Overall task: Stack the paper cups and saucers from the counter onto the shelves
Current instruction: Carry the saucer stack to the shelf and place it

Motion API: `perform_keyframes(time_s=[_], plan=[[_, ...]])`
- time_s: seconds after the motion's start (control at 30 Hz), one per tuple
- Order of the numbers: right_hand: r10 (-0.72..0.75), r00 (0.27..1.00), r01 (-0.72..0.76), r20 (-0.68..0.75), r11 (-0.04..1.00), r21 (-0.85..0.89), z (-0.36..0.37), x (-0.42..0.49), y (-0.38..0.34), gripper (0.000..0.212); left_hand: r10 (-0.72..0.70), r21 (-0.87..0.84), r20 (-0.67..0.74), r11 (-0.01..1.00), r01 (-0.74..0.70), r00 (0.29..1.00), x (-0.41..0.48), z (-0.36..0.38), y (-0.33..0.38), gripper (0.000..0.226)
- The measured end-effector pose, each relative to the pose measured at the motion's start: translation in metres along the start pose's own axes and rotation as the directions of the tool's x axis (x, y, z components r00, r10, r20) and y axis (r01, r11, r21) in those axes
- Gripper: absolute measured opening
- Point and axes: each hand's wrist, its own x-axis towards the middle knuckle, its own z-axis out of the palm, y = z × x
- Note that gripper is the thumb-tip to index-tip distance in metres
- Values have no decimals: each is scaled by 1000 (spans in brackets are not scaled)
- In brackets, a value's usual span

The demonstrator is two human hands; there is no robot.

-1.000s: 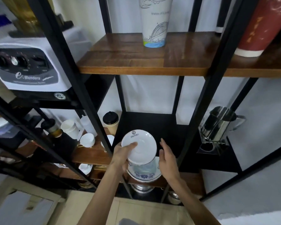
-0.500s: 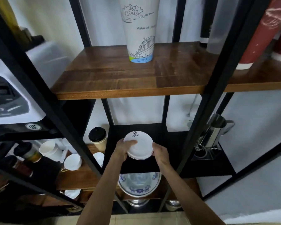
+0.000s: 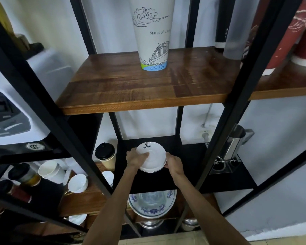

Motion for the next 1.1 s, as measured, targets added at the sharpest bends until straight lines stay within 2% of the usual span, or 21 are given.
perform_keyframes(time_s=[0.17, 0.3, 0.33, 0.4, 0.47, 0.53, 0.63, 0.8, 0.93, 1.1], plan=[[-24, 999, 22, 46, 998, 64, -4, 1, 7, 30, 0, 103, 1, 995, -1, 1000, -2, 3, -1, 73], [-107, 973, 104, 203, 994, 24, -17, -3, 11, 23, -9, 135, -47, 991, 15, 999, -3, -1, -6, 81], [-106, 969, 106, 223, 994, 11, -22, -3, 14, 29, -1, 81, -54, 997, 5, 999, -3, -3, -10, 83], [-126, 965, 139, 231, 989, -40, -31, -5, 23, 54, 15, -151, -48, 988, -22, 999, -3, -7, -20, 77], [-202, 954, 238, 222, 960, -150, -37, -11, 34, 61, 70, -283, -97, 954, -95, 993, -8, -8, -37, 54], [-255, 938, 302, 236, 933, -194, -37, -15, 41, 61, 210, -227, -214, 939, -257, 954, -19, -6, -60, 32], [-282, 928, 332, 244, 924, -192, -35, -18, 40, 59, 370, -169, -292, 887, -429, 882, -33, 1, -86, 32], [-296, 921, 350, 252, 913, -208, -34, -22, 42, 59, 387, -166, -268, 883, -438, 882, -30, 0, -90, 31], [-296, 916, 359, 270, 905, -227, -36, -23, 41, 61, 476, -45, -225, 866, -498, 850, -31, 0, -94, 37], [-297, 914, 369, 274, 892, -261, -37, -24, 42, 62, 470, -43, -197, 872, -487, 860, -37, -3, -89, 37]])
